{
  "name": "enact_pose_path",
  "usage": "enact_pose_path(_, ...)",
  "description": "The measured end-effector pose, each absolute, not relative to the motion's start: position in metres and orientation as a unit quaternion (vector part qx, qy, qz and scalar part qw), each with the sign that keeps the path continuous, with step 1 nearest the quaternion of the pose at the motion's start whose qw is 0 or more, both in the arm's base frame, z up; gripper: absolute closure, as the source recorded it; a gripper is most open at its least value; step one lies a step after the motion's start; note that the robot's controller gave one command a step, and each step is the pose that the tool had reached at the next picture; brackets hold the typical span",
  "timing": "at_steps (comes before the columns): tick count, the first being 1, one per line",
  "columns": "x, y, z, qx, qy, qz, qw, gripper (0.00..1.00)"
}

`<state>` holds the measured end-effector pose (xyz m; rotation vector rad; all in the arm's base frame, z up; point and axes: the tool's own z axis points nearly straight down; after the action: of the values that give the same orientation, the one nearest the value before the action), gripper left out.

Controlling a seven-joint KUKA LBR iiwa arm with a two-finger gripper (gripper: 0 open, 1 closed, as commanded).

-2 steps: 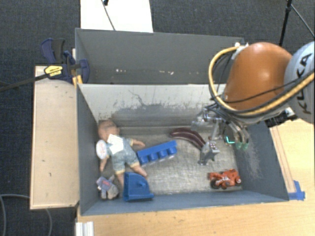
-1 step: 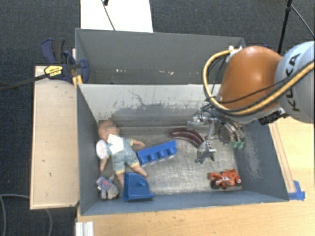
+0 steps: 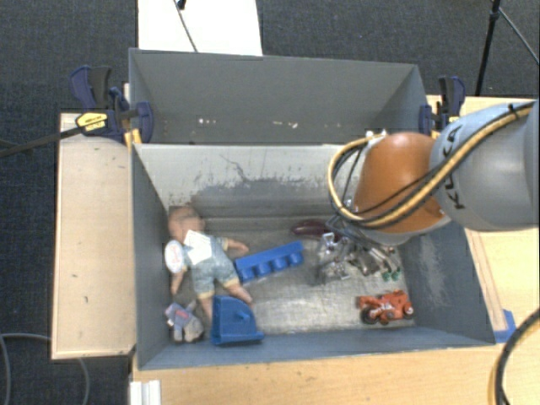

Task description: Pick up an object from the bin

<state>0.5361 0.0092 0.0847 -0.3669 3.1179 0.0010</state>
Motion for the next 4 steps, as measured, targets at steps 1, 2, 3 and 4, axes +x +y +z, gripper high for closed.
enact_pose_path(1, 0.536, 0.009, 0.085, -0.116, 0.993, 0.0, 0.001, 0.0)
enact_pose_path(2, 0.536, 0.009, 0.085, -0.116, 0.993, 0.0, 0.001, 0.0)
enact_pose_path(3, 0.542, 0.019, 0.084, -0.138, 0.99, -0.001, 0.001, 0.0)
enact_pose_path(4, 0.556, 0.053, 0.093, -0.163, 0.987, -0.001, 0.002, 0.0)
